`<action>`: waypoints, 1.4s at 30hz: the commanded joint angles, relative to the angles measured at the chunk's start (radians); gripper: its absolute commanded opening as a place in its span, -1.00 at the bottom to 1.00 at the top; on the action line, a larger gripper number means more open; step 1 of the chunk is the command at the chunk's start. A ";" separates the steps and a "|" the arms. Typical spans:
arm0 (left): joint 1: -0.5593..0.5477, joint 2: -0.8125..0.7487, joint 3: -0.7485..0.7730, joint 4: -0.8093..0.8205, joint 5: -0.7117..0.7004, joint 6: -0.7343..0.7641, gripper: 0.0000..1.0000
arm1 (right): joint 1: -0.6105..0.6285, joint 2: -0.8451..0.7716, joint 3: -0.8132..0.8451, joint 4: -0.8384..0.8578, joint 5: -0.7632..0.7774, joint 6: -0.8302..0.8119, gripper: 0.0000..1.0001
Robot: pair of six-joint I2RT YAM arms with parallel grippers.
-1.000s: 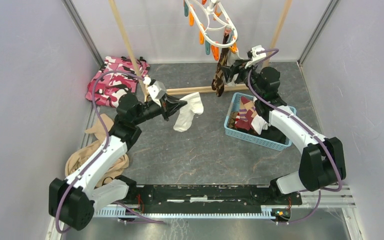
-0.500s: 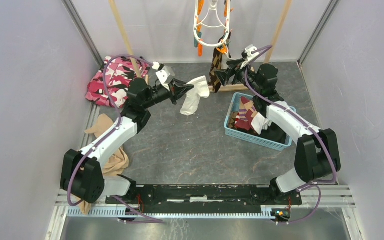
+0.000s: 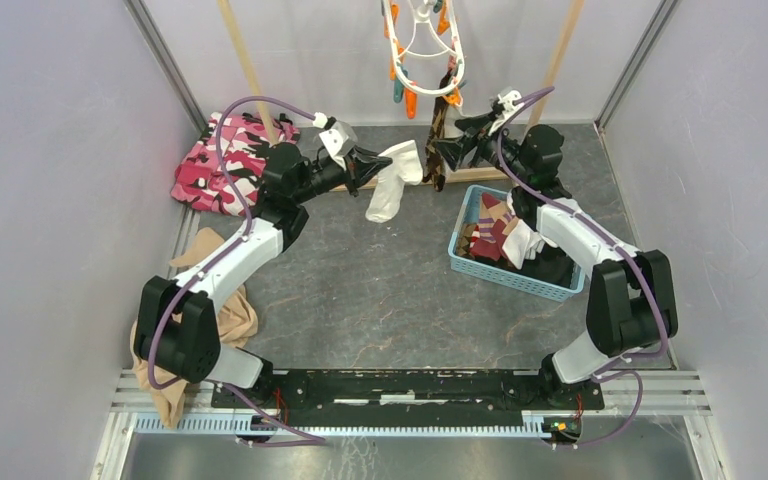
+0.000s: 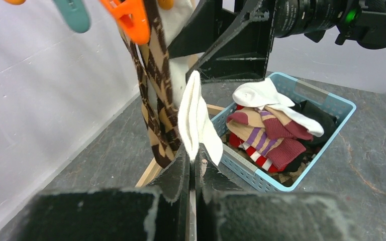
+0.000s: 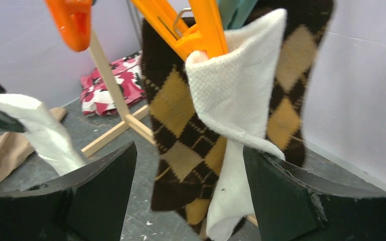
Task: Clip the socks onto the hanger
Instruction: Open the clamp at the hanger.
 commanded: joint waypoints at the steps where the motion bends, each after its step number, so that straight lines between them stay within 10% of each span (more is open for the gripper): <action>1: 0.006 0.013 0.050 0.045 0.041 0.045 -0.96 | -0.039 -0.018 0.040 -0.012 0.105 -0.020 0.68; 15: 0.006 0.075 0.068 0.174 0.157 -0.038 -0.96 | -0.069 -0.241 -0.064 -0.031 -0.279 -0.122 0.61; 31: 0.006 0.199 0.199 0.205 0.149 -0.037 -0.96 | -0.004 0.094 0.138 0.176 -0.405 0.069 0.64; 42: 0.006 0.248 0.235 0.252 0.107 -0.096 -0.96 | -0.005 0.215 0.226 0.364 -0.446 0.268 0.05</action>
